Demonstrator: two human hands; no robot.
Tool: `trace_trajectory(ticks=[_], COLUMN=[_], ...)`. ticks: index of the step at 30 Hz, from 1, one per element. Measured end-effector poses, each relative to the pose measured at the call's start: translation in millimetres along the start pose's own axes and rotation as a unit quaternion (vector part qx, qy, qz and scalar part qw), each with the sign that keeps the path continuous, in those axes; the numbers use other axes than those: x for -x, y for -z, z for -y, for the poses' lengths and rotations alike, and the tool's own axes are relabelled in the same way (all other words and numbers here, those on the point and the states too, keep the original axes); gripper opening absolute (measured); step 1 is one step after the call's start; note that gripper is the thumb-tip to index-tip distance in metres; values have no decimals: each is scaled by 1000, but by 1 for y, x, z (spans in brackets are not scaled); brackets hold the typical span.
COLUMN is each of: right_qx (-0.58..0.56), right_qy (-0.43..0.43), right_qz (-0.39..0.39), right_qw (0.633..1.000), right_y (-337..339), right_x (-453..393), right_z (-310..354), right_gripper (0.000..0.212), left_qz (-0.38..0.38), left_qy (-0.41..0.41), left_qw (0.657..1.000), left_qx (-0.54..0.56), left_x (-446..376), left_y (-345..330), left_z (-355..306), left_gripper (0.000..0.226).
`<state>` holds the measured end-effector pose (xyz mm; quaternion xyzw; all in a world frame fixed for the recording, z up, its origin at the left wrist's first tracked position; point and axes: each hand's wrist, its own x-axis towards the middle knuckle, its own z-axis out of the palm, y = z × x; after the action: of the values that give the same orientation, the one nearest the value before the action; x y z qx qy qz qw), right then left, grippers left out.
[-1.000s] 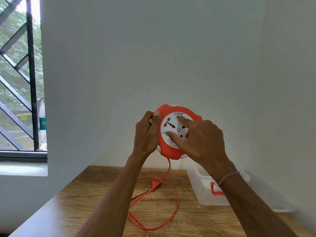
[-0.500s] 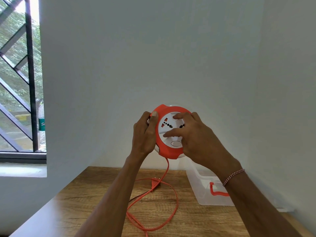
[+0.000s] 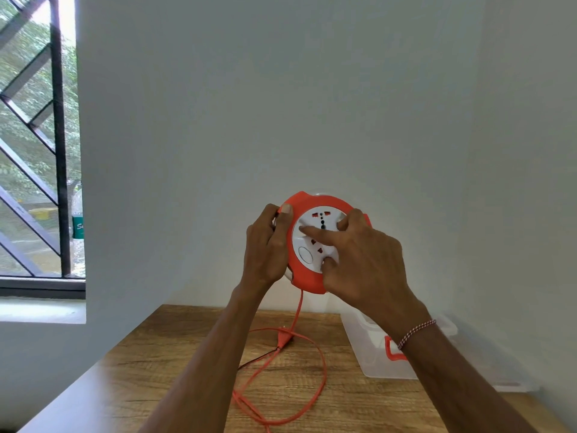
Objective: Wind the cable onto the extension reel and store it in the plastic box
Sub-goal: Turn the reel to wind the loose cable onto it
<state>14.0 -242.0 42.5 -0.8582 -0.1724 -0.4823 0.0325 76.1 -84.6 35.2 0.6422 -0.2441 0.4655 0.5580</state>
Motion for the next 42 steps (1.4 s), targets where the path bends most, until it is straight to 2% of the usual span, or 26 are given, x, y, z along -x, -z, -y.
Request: trace_trajectory(ticks=[7, 9, 13, 16, 19, 20, 23, 28, 32, 36, 39, 42], right_qx=[6, -15, -33, -59, -90, -91, -85, -6, 34, -4, -17, -29], right_qy=[-70, -92, -95, -41, 21, 35, 53, 75, 57, 26, 6, -27], right_qz=[-36, -52, -34, -32, -66, -54, 22, 100, 66, 13, -7, -41], right_qw=[997, 994, 994, 997, 994, 994, 995, 992, 996, 1000, 1000, 998], right_y=[-3, 0, 5, 8, 10, 10, 12, 13, 10, 3, -1, -2], right_x=[0, -2, -5, -5, -7, -8, -10, -7, -5, -3, -2, -2], right_z=[5, 7, 5, 0, -4, -5, -8, -5, -3, -5, -6, -4], right_gripper=[66, 71, 74, 63, 33, 29, 36, 62, 63, 58, 60, 65], left_qz=[-5, -2, 3, -5, -10, -10, -8, -9, -3, -6, -5, -9], left_qy=[-5, -7, 1, 8, 6, 5, 3, 6, 5, -1, 1, -1], left_qw=[1000, 1000, 1000, 1000, 1000, 1000, 1000, 1000, 1000, 1000, 1000, 1000], left_qx=[-23, -20, -12, -5, -4, -3, -8, -2, -3, -5, -5, -15], left_x=[0, 0, 1, -1, -2, -2, -2, -1, -1, -1, -1, -1], left_y=[-1, -2, -3, -1, 0, 0, -1, -1, -1, -1, -1, -2], left_z=[2, 1, 2, 4, 4, 4, 5, 5, 2, 2, 1, 2], left_gripper=[32, 29, 28, 27, 27, 28, 33, 32, 26, 32, 28, 34])
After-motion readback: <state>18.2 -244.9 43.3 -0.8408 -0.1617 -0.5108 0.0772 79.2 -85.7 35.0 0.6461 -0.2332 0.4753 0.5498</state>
